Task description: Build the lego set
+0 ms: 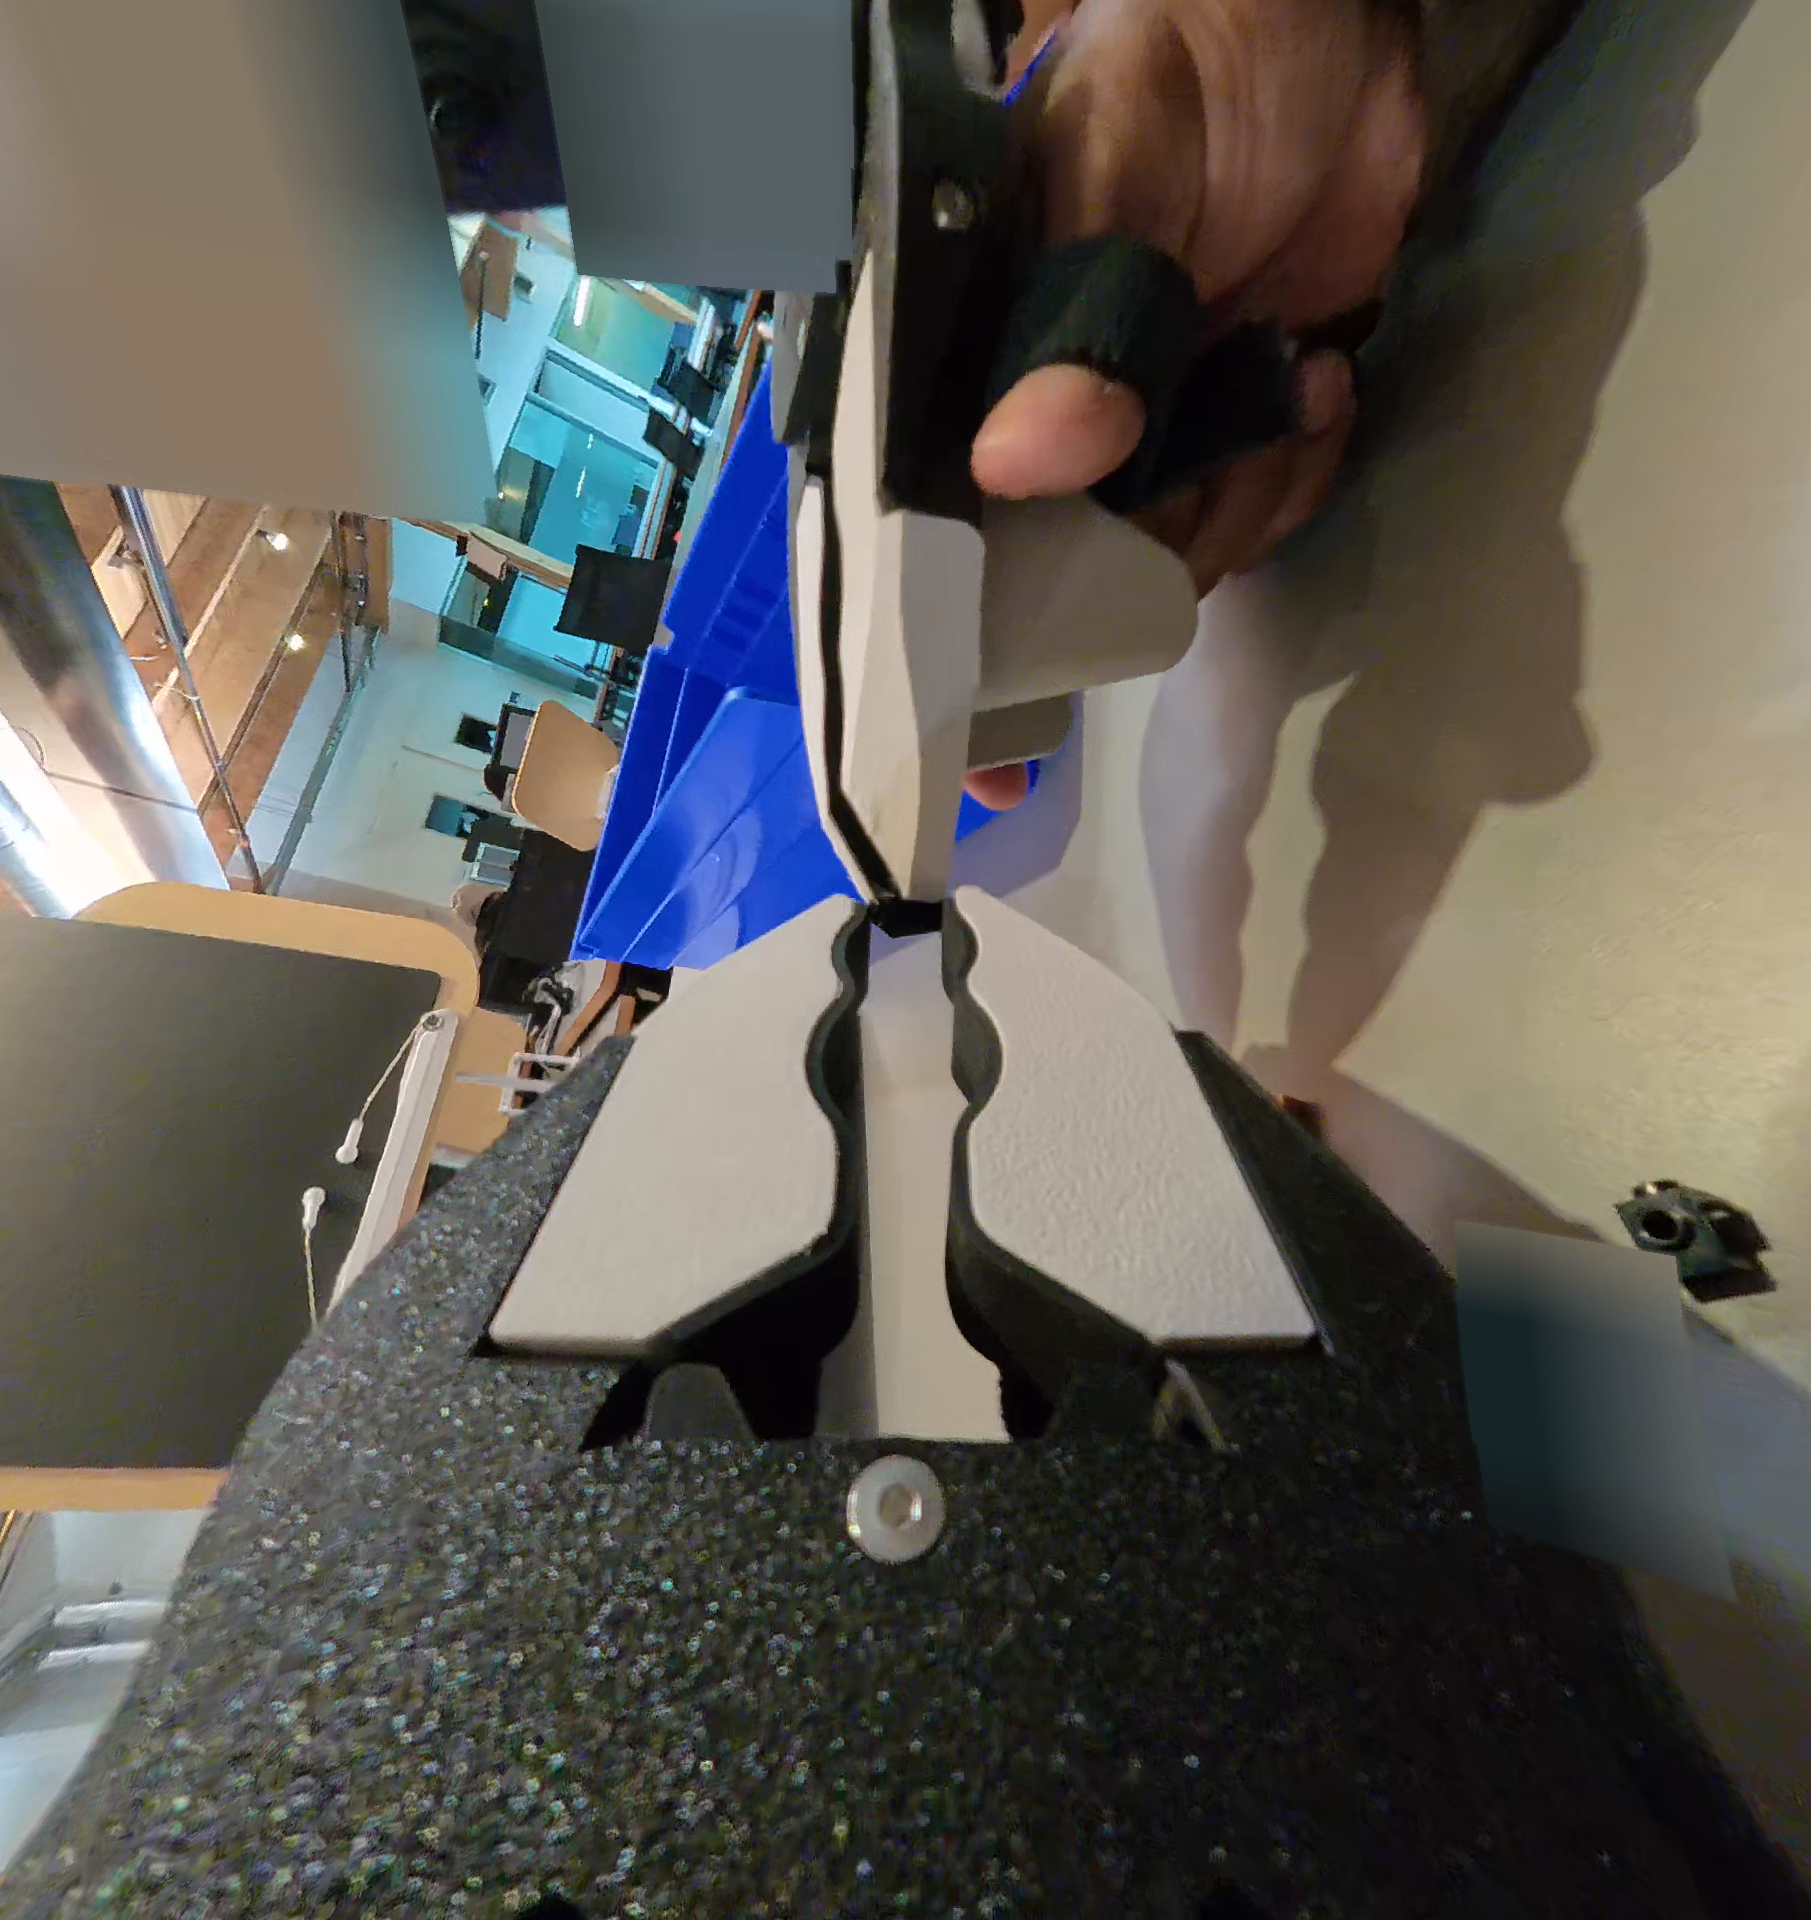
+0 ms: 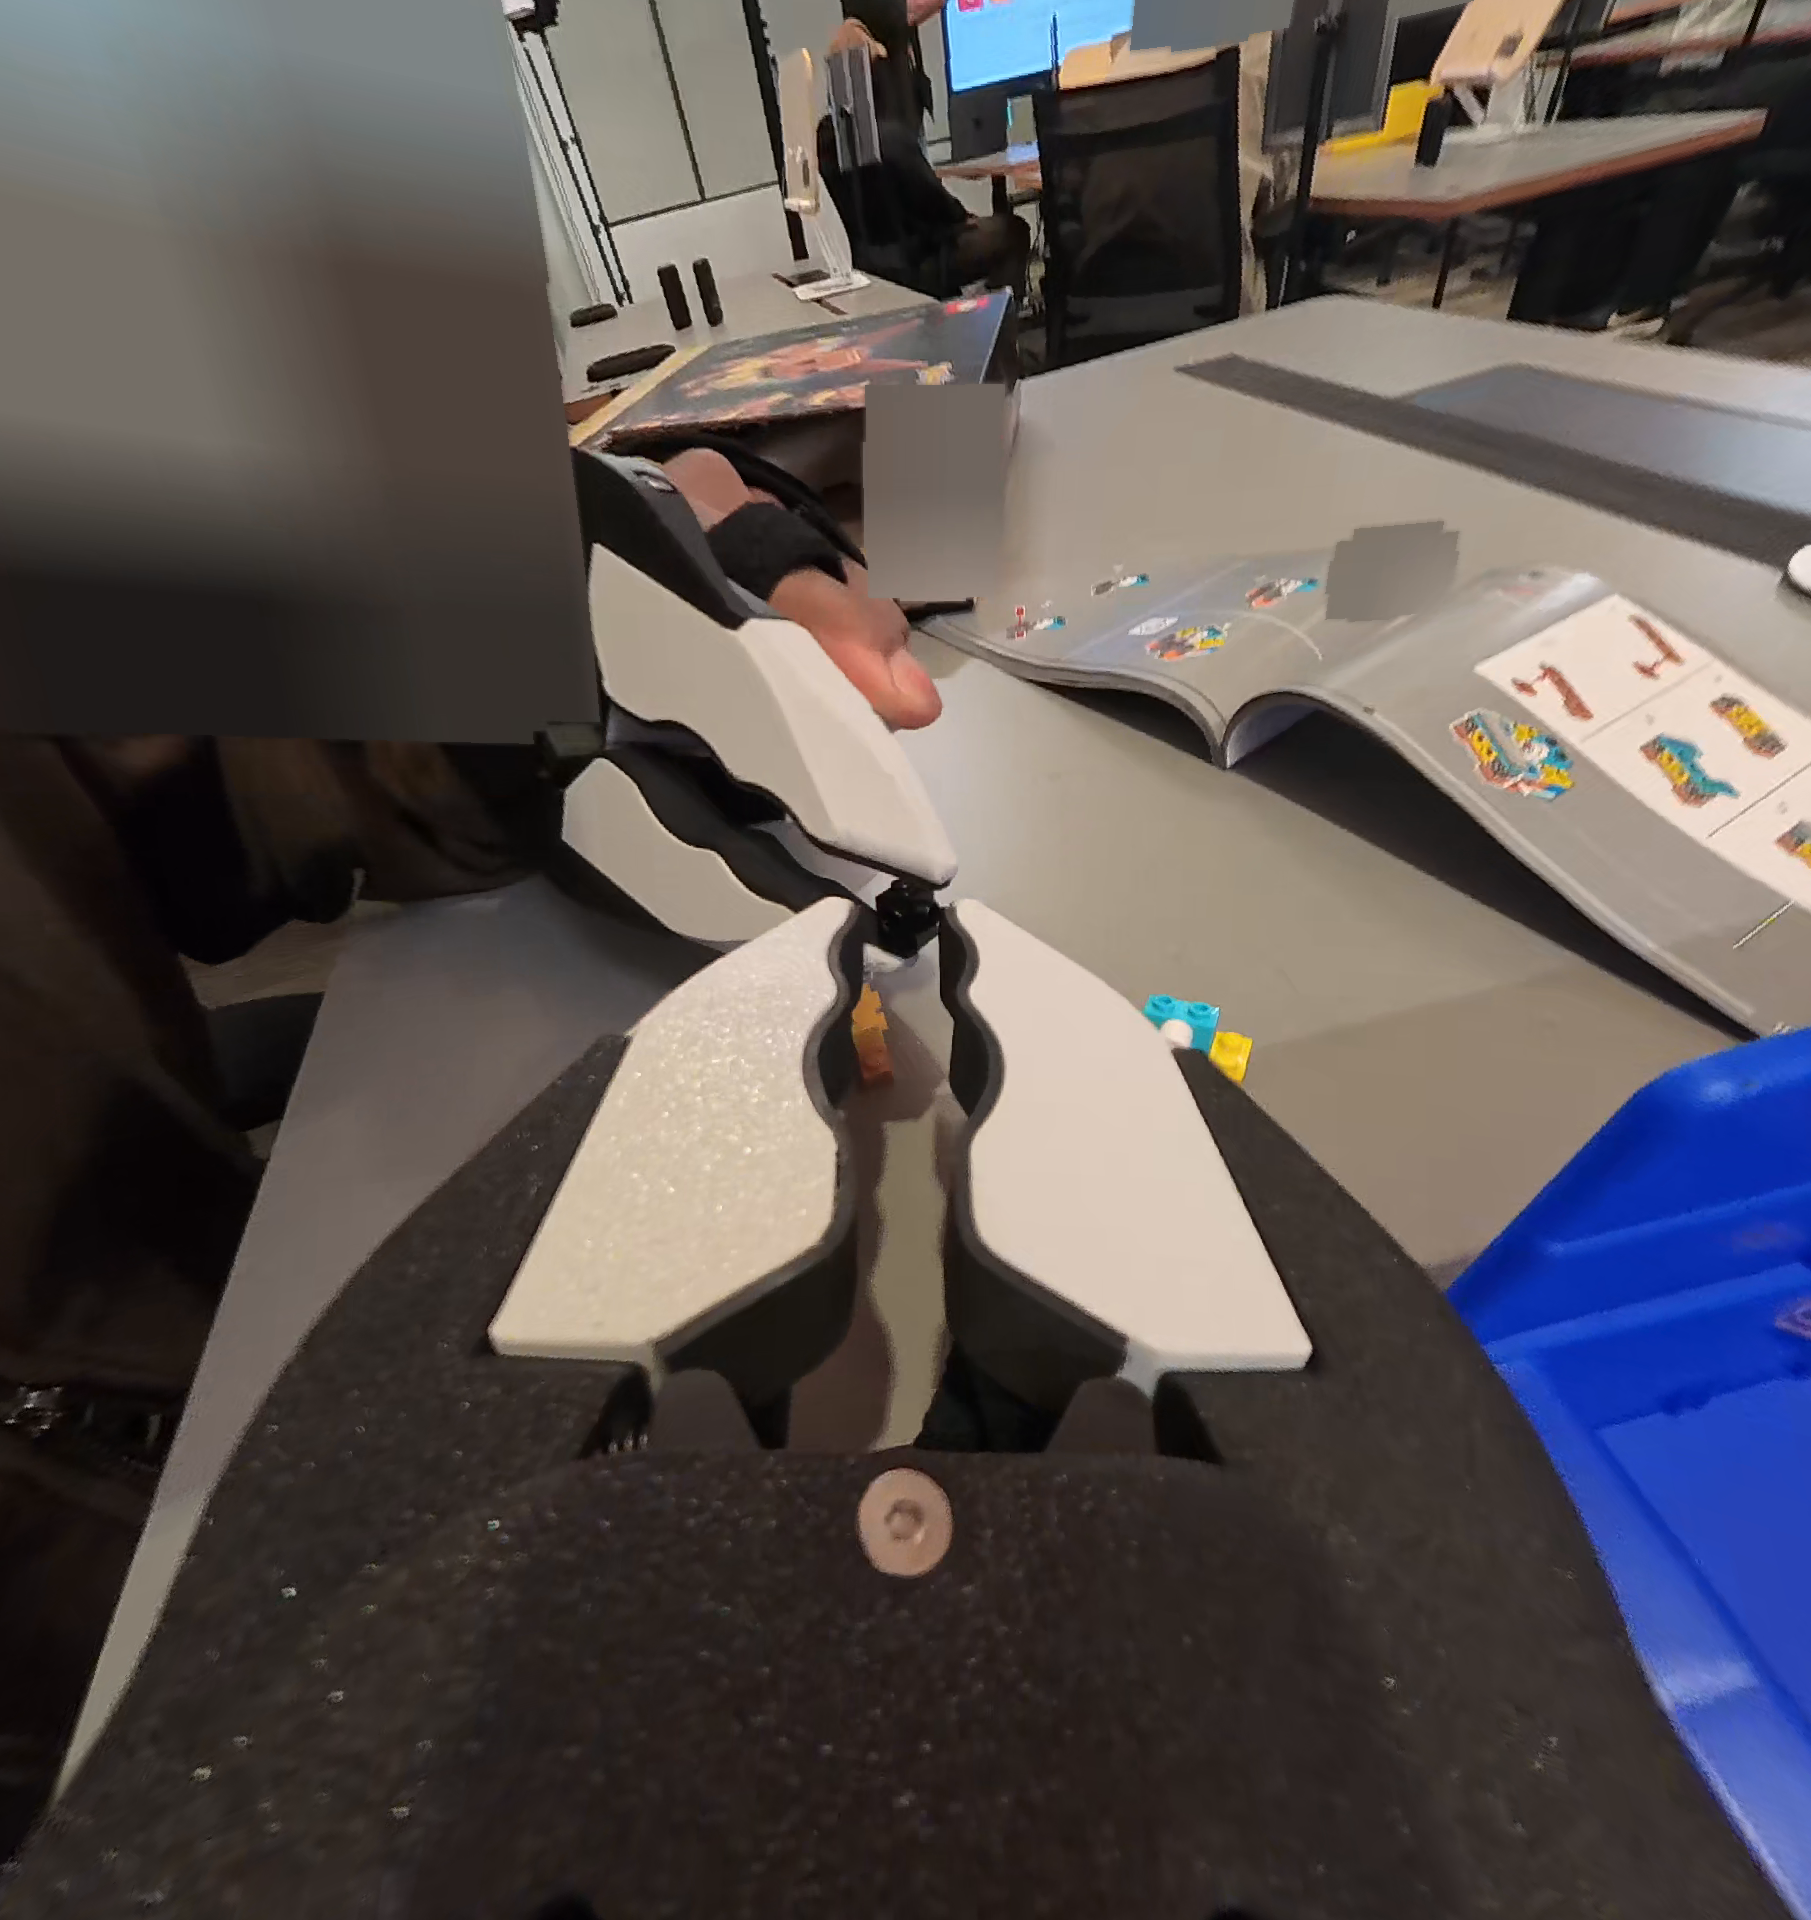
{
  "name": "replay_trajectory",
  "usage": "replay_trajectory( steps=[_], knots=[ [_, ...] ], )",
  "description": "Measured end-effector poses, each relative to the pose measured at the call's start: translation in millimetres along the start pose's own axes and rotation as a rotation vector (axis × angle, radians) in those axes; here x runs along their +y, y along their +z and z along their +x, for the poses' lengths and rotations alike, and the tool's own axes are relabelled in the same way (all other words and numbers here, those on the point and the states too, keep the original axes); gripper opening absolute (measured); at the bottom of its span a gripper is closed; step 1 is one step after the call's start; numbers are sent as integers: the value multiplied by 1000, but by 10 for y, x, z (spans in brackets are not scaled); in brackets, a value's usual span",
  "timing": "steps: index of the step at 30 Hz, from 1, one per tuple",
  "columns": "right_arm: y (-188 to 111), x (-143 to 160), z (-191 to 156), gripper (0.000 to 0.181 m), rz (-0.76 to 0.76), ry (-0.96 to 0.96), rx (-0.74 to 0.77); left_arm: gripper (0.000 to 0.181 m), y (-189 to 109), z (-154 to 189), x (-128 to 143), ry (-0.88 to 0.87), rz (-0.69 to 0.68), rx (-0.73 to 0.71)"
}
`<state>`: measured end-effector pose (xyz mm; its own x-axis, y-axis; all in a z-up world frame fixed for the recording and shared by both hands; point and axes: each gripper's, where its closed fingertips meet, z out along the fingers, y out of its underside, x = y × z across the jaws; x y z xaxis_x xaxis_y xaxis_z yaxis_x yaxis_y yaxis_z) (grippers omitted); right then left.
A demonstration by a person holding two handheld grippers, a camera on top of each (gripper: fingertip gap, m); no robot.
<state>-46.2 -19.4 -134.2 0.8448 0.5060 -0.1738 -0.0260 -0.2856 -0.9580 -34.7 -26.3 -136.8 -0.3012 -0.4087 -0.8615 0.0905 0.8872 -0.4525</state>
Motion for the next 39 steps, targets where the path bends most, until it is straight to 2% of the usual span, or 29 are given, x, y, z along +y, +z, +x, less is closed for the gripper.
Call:
replay_trajectory(
  steps=[9,16,19,22,28,34,39],
  knots=[
    [22,58,-19,11,-22,90,-55,13,-11,55,6,62,-12,27],
    [-9,16,-17,11,6,144,-93,20,-89,33,-11,17,44,69],
    [-34,-4,14,11,18,162,-92,25,-178,87,53,-63,55,184],
    [-52,-11,31,11,19,157,-84,25,-316,152,154,-227,48,338],
    [-51,7,15,11,7,148,-85,25,-405,433,355,-396,-47,559],
    [-39,43,10,11,-13,141,-88,28,-331,640,508,-441,-156,633],
    [-30,56,1,11,-19,138,-93,28,-298,677,474,-472,-143,650]
  ],
)
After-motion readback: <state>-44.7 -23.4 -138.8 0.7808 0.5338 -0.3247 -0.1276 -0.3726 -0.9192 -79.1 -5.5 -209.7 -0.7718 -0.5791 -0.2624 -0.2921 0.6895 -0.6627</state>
